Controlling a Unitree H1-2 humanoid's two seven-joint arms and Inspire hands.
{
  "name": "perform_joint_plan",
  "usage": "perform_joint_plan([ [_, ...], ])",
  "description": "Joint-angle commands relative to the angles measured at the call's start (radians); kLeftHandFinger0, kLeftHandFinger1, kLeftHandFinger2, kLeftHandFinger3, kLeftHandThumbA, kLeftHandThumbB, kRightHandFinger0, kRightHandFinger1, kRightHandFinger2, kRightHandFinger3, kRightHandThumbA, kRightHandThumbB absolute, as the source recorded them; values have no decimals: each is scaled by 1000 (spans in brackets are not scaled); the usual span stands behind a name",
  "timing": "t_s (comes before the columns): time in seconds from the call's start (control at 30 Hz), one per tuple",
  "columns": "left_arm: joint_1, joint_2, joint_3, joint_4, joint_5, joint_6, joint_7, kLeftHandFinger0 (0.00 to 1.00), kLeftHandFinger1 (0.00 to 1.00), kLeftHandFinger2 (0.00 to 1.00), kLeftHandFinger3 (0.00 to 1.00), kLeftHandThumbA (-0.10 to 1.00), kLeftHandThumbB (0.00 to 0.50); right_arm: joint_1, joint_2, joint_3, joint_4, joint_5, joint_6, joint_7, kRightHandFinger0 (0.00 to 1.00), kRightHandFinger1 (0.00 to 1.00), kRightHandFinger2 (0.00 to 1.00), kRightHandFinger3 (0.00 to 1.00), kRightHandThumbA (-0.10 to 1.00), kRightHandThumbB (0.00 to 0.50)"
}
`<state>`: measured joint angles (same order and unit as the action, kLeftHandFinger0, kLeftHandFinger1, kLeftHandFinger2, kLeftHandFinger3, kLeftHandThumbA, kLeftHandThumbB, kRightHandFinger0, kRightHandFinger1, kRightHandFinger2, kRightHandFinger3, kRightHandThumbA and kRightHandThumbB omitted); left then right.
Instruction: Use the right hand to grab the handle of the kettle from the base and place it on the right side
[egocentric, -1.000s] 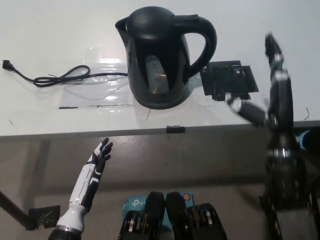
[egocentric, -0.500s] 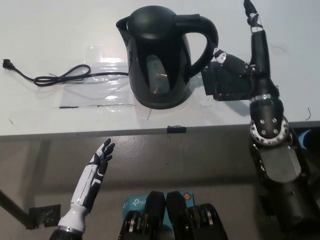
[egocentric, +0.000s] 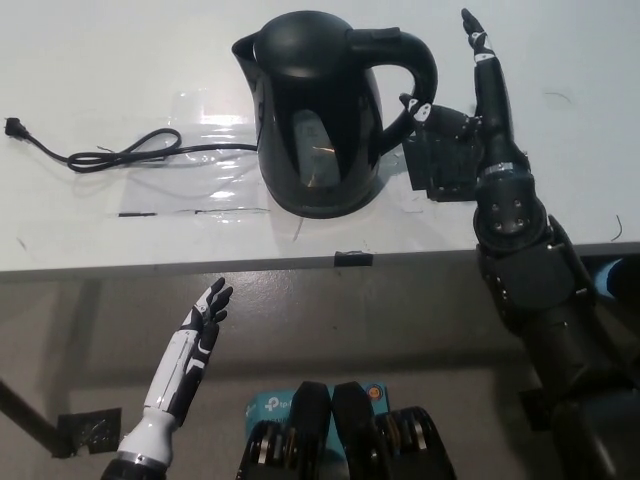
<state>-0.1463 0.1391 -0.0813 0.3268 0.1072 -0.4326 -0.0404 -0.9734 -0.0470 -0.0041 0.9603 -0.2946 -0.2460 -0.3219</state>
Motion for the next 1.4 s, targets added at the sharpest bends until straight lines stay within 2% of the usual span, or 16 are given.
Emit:
perform_joint_plan([
  [0.0, -15, 12, -3, -14, 11, -37, -5, 1000, 1000, 1000, 1000, 1000, 500, -75, -15, 10, 13, -1, -70, -61, 1000, 1000, 1000, 1000, 852, 242],
  [0.2, -15, 12, -4, -8, 7, -37, -7, 1000, 1000, 1000, 1000, 1000, 500, -99, -14, 22, 3, -6, -67, -72, 1000, 1000, 1000, 1000, 892, 240],
  [0.47, -5, 12, -3, -16, -2, -37, -10, 1000, 1000, 1000, 1000, 1000, 500, -115, -4, 39, 7, -2, -53, -81, 1000, 1000, 1000, 1000, 878, 236],
  [0.53, 0, 12, -4, -18, -1, -37, -11, 1000, 1000, 1000, 1000, 1000, 500, -119, -2, 43, 16, -2, -46, -82, 1000, 1000, 1000, 1000, 900, 250],
  [0.73, -5, 13, -9, -14, 10, -37, -9, 1000, 1000, 1000, 1000, 1000, 500, -138, -1, 47, 49, 4, -63, -89, 1000, 1000, 1000, 1000, 882, 251],
  [0.93, -1, 12, -8, -14, 4, -37, -8, 1000, 1000, 1000, 1000, 1000, 500, -173, -2, 78, 122, -23, -75, -123, 1000, 1000, 1000, 1000, 856, 215],
  [1.1, 2, 13, -11, -15, -3, -37, -12, 1000, 1000, 1000, 1000, 1000, 500, -200, -4, 95, 193, -14, -84, -131, 1000, 1000, 1000, 1000, 833, 211],
  [1.3, 1, 14, -11, -15, -2, -37, -10, 1000, 1000, 1000, 1000, 1000, 500, -244, -1, 106, 275, -6, -111, -145, 1000, 1000, 1000, 1000, 706, 223],
  [1.37, -2, 14, -10, -14, -4, -37, -11, 1000, 1000, 1000, 1000, 1000, 500, -269, 1, 102, 297, 6, -111, -139, 1000, 1000, 1000, 1000, 622, 230],
])
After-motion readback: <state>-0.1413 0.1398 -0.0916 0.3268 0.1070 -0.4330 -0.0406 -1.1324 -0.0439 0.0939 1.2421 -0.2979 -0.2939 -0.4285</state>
